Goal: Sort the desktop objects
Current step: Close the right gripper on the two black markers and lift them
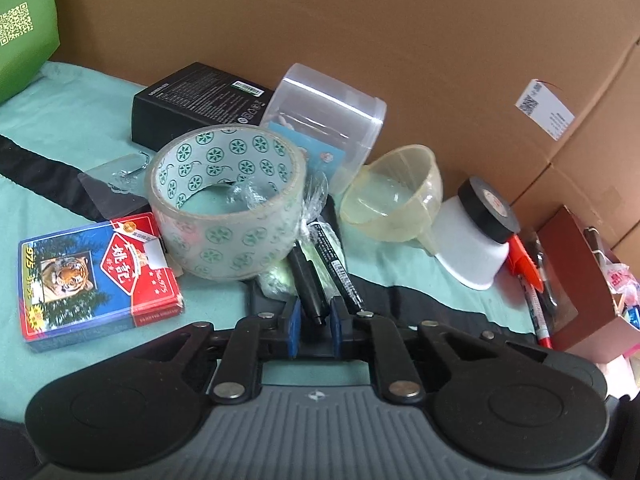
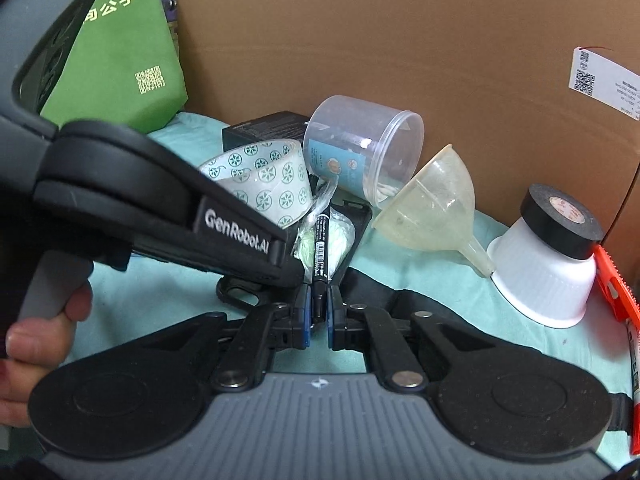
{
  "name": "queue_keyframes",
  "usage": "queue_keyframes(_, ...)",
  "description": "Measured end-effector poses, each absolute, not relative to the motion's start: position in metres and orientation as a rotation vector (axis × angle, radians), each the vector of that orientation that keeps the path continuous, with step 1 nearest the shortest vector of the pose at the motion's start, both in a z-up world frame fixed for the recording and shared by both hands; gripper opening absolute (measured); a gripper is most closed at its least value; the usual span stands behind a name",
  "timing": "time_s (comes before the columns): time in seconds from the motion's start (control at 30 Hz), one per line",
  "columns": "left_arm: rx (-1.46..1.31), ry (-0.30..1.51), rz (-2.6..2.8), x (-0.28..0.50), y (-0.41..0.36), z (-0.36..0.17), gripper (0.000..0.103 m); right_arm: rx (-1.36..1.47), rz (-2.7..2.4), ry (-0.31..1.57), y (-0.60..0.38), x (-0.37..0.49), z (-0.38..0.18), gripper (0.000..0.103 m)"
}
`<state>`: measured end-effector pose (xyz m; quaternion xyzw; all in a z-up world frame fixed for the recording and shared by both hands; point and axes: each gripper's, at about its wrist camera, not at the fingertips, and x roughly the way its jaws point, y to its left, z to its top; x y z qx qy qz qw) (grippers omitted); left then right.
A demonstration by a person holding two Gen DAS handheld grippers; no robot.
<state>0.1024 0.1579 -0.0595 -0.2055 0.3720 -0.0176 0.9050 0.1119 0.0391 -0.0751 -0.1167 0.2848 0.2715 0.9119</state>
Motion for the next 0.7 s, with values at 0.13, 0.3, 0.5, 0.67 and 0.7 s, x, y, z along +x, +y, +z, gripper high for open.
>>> queue_keyframes(0.13,-0.417,0.76,-0.06,0.089,0.148,-0.052,0.015,-0.221,0.561,0.589,0.025,0.106,-0.068,0.005)
queue_keyframes(0.3,-0.397,0.761,-0.129,0.067,0.129,-0.046,0.015,-0.209,0.549,0.594,0.0,0.09,-0.061,0.005)
queue_keyframes(0.5,-0.391,0.818,-0.183,0.051,0.101,-0.058,0.013,-0.212,0.506,0.621,-0.04,0.064,-0.064,0.005)
queue_keyframes(0.67,-0.37,0.854,-0.216,0.04,0.082,-0.066,0.013,-0.177,0.468,0.679,-0.077,0.044,-0.077,0.005)
queue_keyframes(0.7,-0.366,0.849,-0.212,0.039,0.08,-0.066,0.013,-0.168,0.463,0.689,-0.081,0.043,-0.079,0.005)
